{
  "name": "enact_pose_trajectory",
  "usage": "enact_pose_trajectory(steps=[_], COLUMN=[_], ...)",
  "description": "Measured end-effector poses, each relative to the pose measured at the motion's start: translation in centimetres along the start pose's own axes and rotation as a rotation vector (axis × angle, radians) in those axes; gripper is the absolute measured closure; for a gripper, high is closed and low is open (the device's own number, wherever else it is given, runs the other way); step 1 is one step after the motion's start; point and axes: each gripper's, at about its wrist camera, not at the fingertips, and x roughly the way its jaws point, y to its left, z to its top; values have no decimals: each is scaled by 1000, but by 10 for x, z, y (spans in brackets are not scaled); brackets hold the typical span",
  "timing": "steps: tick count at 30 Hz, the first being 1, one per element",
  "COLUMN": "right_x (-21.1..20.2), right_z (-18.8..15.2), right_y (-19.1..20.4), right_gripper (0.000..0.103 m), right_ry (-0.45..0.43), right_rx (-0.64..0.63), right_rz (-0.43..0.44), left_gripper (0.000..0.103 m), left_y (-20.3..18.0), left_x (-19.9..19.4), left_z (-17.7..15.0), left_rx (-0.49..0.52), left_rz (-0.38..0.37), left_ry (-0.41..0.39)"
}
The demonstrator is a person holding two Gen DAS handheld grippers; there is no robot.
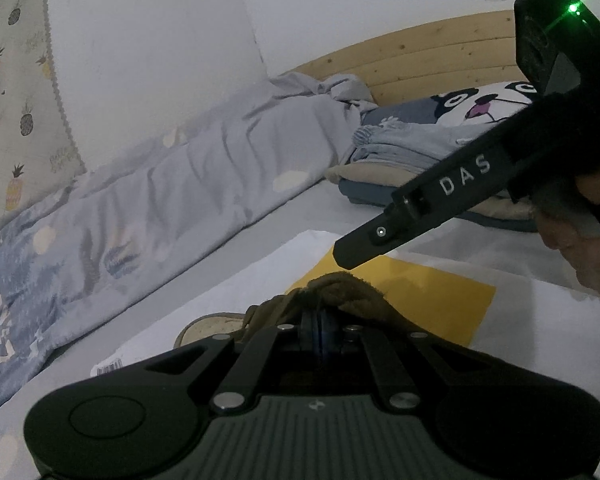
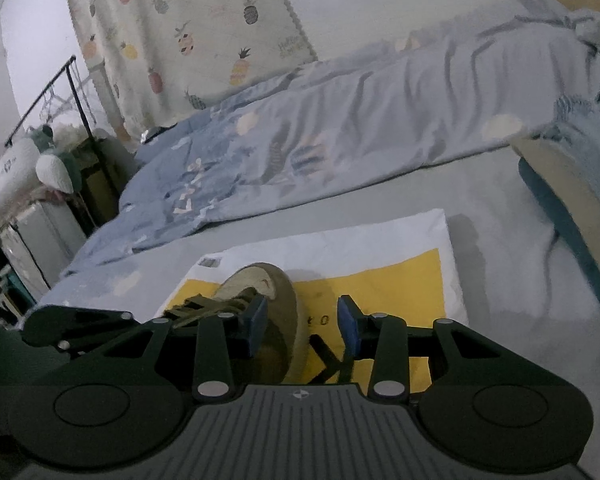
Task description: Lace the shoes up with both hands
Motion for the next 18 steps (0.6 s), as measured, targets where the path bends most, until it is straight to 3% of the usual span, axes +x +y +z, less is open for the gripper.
enact_pose_trajectory(steps=[9, 14, 17, 18], right_x=[9, 19, 23, 24], right_z=[-2, -7, -10, -10], right_y=[-23, -26, -28, -29], right_gripper=[63, 64, 76, 86], right_ry=[-3, 10, 10, 9], right_rx=[327, 432, 482, 491], right_rz=[127, 156, 163, 164], left_gripper=[101, 101, 101, 101], left_y=[-6, -7, -8, -8], left_x=[1, 0, 0, 1], left_z=[3, 4, 5, 5], left_rx=[21, 19, 15, 14], left_rz=[24, 27, 29, 28], left_ry=[16, 18, 19, 20])
